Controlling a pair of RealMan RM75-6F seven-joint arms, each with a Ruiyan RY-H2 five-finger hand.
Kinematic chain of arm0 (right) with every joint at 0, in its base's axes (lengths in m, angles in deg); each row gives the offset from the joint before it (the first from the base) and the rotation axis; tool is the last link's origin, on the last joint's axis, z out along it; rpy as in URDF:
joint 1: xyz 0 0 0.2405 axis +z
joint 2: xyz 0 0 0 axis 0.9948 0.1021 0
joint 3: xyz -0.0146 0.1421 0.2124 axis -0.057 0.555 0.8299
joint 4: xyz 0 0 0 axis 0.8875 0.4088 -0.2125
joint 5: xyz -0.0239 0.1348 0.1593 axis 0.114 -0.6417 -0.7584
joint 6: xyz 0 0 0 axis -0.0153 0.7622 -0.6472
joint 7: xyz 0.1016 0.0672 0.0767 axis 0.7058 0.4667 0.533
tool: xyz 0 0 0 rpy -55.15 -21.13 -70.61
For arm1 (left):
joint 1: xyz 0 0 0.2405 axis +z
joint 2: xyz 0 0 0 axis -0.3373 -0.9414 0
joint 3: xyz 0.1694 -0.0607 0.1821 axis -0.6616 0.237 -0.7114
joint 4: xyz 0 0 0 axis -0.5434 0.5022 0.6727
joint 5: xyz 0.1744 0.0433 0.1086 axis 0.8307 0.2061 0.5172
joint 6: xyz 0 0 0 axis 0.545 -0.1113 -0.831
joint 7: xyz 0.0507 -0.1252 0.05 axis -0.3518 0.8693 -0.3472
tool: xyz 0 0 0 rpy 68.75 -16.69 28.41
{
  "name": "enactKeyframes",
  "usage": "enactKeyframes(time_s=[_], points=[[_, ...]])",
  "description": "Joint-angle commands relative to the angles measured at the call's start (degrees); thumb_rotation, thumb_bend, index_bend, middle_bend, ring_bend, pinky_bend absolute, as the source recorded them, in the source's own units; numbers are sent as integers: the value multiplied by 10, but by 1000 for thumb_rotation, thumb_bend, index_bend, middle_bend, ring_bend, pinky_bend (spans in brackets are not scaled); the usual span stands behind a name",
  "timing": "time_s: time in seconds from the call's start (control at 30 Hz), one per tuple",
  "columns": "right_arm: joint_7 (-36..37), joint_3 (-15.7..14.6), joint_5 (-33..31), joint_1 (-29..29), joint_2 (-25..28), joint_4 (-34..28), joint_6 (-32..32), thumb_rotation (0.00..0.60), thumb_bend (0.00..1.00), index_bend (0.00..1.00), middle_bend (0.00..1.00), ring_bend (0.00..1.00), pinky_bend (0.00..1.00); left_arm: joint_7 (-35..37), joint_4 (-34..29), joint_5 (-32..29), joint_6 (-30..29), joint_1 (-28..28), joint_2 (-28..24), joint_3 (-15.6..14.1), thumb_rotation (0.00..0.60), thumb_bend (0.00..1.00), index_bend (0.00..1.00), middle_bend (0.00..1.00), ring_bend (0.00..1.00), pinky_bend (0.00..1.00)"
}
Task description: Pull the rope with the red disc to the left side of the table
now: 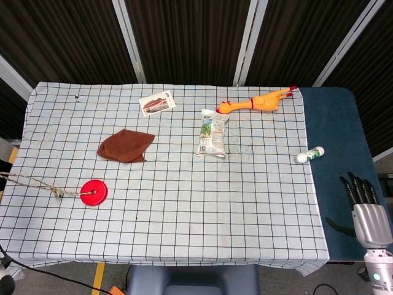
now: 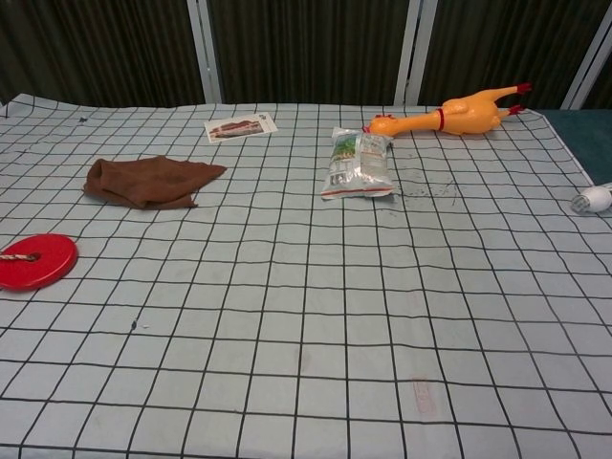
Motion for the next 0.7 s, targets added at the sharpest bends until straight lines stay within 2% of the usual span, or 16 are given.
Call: enactKeyframes(time_s=[0.03,0.07,0.13,0.17,0.2,0.23,0.3,0.33,0.47,0.7], points=[[0,0,0,0,0,0,0,600,245,0,0,0,0,36,-31,26,7,-2,-1,0,600,828,879,234,28,94],[0,0,0,0,0,0,0,600,245,0,0,0,0,40,-34,28,8,-1,-2,0,600,822,876,237,32,95],[1,-1,0,0,-1,0,-1,600,245,0,0,0,0,120,-97,95,25,-7,-5,-18,600,788,839,237,40,98],[2,-1,0,0,-1,1,-1,600,245,0,0,0,0,129,-102,113,23,-6,-5,-25,600,764,800,234,42,98],[3,-2,1,-1,-2,2,0,600,246,0,0,0,0,129,-103,129,26,-7,-4,-33,600,701,668,217,38,95],[3,-2,0,-1,-2,2,0,600,246,0,0,0,0,127,-105,140,36,-9,-5,-42,600,618,460,175,25,80],[5,-2,-1,-2,-2,4,1,600,246,0,0,0,0,119,-121,155,70,-13,-16,-62,600,463,123,65,4,39],[6,-2,-1,-2,-2,4,2,600,245,0,0,0,0,114,-126,159,79,-15,-19,-67,600,392,12,15,0,18],[11,-2,-1,-3,-2,7,3,600,245,0,0,0,0,91,-136,162,100,-16,-22,-74,600,313,0,0,0,0],[19,-1,-1,-4,0,9,6,600,245,0,0,0,0,84,-169,155,80,4,-49,-64,600,318,0,0,0,0]])
